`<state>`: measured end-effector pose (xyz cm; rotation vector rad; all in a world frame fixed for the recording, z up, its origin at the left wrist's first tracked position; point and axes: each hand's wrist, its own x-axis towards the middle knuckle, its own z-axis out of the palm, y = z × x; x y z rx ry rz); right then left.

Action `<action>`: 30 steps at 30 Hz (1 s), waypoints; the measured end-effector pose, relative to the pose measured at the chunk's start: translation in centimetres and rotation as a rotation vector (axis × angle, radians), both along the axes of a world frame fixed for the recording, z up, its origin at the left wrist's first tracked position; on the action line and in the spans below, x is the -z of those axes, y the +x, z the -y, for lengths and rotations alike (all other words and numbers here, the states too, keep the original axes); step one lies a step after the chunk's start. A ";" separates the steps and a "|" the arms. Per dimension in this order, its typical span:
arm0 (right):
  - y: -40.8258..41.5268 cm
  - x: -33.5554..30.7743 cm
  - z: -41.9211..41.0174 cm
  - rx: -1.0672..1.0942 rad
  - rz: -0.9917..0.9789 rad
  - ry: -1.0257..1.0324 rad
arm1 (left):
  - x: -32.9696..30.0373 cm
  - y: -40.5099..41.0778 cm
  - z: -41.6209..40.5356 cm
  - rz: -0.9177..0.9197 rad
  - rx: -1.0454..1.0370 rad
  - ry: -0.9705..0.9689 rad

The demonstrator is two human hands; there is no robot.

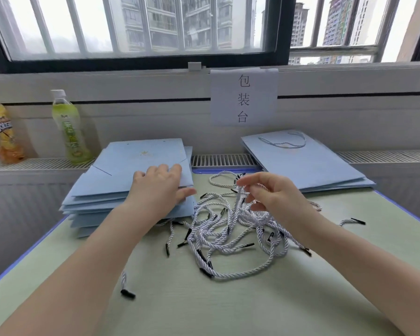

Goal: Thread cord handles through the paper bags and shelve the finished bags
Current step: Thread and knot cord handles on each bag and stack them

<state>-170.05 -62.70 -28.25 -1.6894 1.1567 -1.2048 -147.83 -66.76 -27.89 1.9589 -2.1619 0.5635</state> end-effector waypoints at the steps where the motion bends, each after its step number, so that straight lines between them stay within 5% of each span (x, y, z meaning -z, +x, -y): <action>1: 0.0 0.1 0.1 0.001 -0.024 -0.002 | 0.2 0.1 0.1 0.026 -0.018 0.002; 7: 0.6 0.4 -0.3 -0.009 -0.103 -0.015 | 0.0 -0.3 -0.2 0.206 -0.001 -0.149; 14: 0.4 0.7 -0.4 -0.032 -0.095 -0.045 | -0.3 -0.1 -0.1 0.192 0.176 -0.474; 17: 0.2 0.5 -0.2 -0.057 0.042 -0.015 | -0.9 -0.6 -0.6 0.246 0.188 -0.640; 21: -0.2 -0.1 0.3 -0.039 0.320 0.157 | -2.3 -2.5 -2.6 0.084 0.315 -0.844; 26: -1.1 -1.2 0.8 -0.163 0.683 0.460 | -2.7 -6.2 -5.6 -0.036 0.586 -0.789; 30: -2.2 -1.9 0.8 -0.195 0.716 0.469 | -1.0 -8.7 -6.8 0.023 0.752 -0.752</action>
